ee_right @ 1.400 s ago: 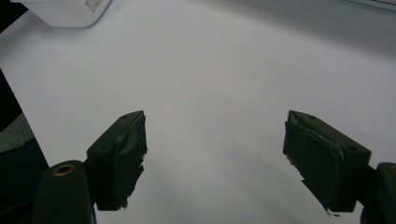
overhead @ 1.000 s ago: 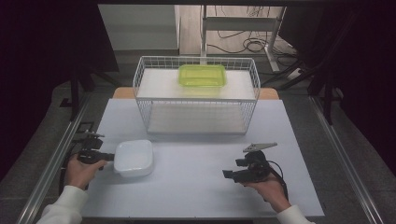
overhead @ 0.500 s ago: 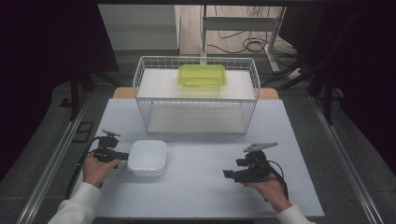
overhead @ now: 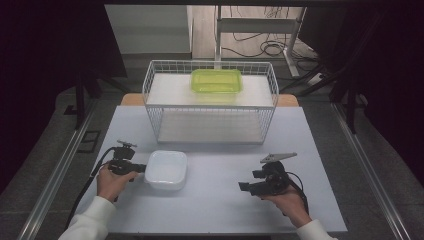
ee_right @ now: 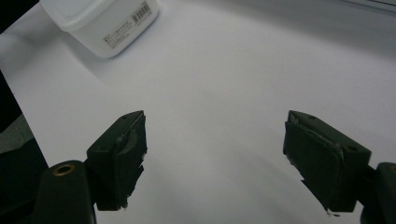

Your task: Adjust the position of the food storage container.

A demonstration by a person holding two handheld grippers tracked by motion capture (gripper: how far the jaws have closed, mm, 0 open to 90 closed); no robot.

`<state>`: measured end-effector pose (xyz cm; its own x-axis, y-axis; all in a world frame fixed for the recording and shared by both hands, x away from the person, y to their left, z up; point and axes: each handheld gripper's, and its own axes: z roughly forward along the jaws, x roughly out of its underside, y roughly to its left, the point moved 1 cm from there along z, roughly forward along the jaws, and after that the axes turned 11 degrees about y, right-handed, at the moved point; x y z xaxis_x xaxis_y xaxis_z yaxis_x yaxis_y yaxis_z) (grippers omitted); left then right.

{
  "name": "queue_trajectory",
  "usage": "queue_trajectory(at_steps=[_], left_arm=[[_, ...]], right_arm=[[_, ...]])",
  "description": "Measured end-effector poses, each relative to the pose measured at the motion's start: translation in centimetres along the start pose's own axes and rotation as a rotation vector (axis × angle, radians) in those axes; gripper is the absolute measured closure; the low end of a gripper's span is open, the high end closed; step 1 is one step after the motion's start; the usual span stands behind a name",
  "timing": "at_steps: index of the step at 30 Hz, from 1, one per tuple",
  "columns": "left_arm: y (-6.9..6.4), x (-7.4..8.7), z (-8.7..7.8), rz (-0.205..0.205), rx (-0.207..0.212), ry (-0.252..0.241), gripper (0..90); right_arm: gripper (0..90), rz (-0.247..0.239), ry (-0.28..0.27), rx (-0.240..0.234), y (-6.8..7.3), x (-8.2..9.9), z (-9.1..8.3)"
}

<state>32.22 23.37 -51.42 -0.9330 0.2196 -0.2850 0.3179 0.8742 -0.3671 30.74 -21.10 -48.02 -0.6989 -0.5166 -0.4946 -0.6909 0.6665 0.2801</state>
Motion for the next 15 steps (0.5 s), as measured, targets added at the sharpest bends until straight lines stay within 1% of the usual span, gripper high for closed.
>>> queue_trajectory(at_steps=[1,2,3,4,5,6,7,10,11,12,13,15], left_arm=[[-0.6,-0.2,0.2,0.003,0.012,-0.004,90.0],[-0.6,-0.2,0.2,0.003,0.012,-0.004,90.0],[-1.2,-0.4,0.4,0.016,0.023,-0.001,90.0],[-1.2,-0.4,0.4,0.016,0.023,-0.001,90.0],[-1.8,-0.5,0.7,0.029,0.025,0.004,90.0],[-1.8,-0.5,0.7,0.029,0.025,0.004,90.0],[-2.1,-0.6,0.9,0.037,0.029,0.006,90.0],[-3.1,-0.8,1.4,0.047,0.076,0.015,90.0],[-3.4,-0.9,1.5,0.055,0.082,0.017,90.0],[-4.0,-1.0,1.8,0.070,0.082,0.023,90.0],[-4.0,-1.0,1.8,0.070,0.082,0.023,90.0],[-4.5,-1.1,2.0,0.076,0.098,0.026,90.0]], right_arm=[[21.2,0.000,0.000,0.000,0.0,0.0,0.0],[21.2,0.000,0.000,0.000,0.0,0.0,0.0],[21.2,0.000,0.000,0.000,0.0,0.0,0.0],[21.2,0.000,0.000,0.000,0.0,0.0,0.0],[21.2,0.000,0.001,0.000,0.0,0.0,0.0],[21.2,0.000,0.001,0.000,0.0,0.0,0.0],[21.2,0.000,0.000,0.000,0.0,0.0,0.0],[21.2,0.001,0.000,0.000,0.0,0.0,0.0],[21.2,0.001,0.000,0.000,0.0,0.0,0.0],[21.2,0.000,0.002,0.000,0.0,0.0,0.0],[21.2,0.000,0.002,0.000,0.0,0.0,0.0],[21.2,-0.001,0.002,0.000,0.0,0.0,0.0]])
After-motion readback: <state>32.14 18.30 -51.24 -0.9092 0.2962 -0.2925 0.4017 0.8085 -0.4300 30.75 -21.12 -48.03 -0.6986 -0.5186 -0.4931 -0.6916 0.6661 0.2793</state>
